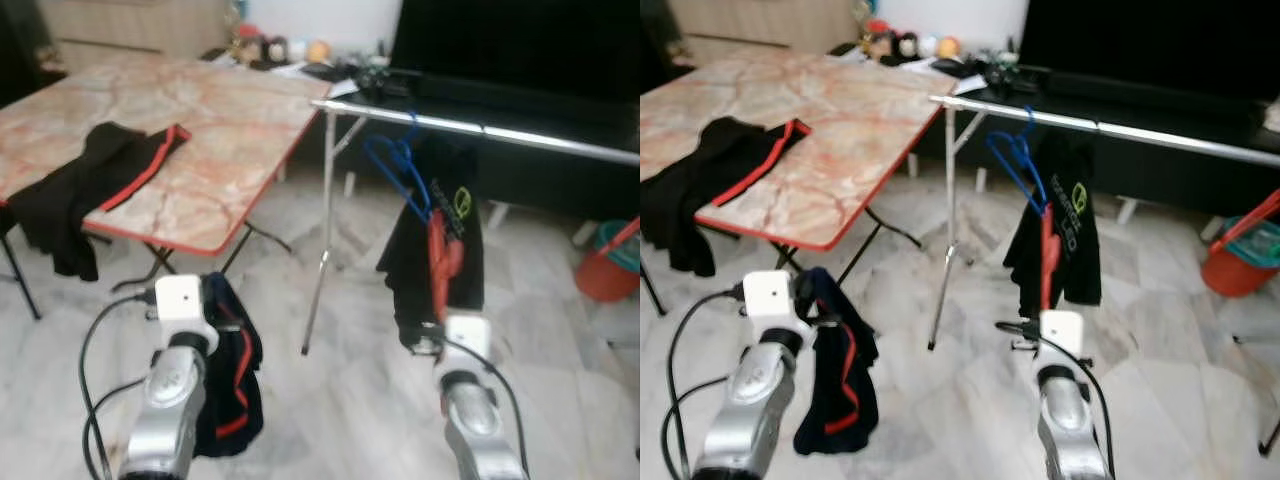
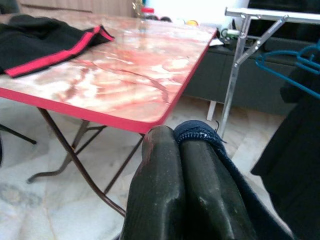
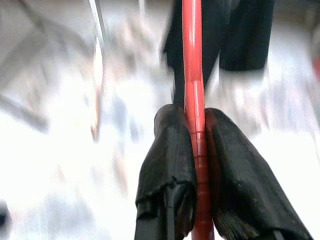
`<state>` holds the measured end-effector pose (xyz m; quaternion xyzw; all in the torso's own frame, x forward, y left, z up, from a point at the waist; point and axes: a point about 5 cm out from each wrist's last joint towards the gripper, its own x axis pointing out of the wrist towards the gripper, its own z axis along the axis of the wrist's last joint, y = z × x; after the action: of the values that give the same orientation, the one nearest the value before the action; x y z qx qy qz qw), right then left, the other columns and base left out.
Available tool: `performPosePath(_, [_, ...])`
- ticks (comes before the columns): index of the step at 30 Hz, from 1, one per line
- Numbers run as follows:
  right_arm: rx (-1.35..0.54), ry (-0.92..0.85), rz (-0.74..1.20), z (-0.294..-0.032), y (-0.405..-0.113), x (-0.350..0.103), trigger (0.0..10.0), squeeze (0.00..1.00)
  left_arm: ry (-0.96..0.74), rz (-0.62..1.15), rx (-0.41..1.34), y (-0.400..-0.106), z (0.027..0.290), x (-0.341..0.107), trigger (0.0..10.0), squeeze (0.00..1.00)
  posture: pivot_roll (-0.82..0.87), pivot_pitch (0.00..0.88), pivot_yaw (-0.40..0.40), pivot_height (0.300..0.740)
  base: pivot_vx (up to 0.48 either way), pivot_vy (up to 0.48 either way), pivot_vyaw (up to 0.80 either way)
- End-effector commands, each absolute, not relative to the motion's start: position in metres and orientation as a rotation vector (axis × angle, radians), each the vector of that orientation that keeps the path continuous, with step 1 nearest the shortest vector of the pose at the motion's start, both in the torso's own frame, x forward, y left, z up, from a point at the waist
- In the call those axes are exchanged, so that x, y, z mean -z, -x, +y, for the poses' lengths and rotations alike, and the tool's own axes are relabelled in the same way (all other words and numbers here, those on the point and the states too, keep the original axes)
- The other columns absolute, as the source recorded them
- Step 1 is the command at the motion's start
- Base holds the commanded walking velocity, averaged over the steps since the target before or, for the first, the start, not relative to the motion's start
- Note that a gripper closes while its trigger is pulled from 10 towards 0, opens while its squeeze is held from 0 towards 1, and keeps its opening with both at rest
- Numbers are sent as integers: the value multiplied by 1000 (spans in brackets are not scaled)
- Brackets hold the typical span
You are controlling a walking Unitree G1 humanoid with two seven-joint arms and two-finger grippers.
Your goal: Hang hanger
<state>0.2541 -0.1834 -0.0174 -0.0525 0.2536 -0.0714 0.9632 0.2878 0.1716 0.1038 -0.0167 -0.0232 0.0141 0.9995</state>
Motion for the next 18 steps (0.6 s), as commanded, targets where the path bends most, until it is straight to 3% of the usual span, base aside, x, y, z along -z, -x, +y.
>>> performPosePath(1, [166, 103, 677, -188, -236, 41, 10000, 0, 23, -69, -22, -289, 169, -109, 10000, 0, 28, 0, -16, 740, 0, 345, 0])
performPosePath(8, [78, 127, 776, -175, -233, 53, 10000, 0, 16, -79, -40, -289, 175, -113, 10000, 0, 43, 0, -13, 740, 0, 347, 0])
performPosePath(18, [94, 79, 893, -179, -210, 71, 10000, 0, 6, -83, -52, -290, 181, -115, 10000, 0, 43, 0, -3, 740, 0, 346, 0])
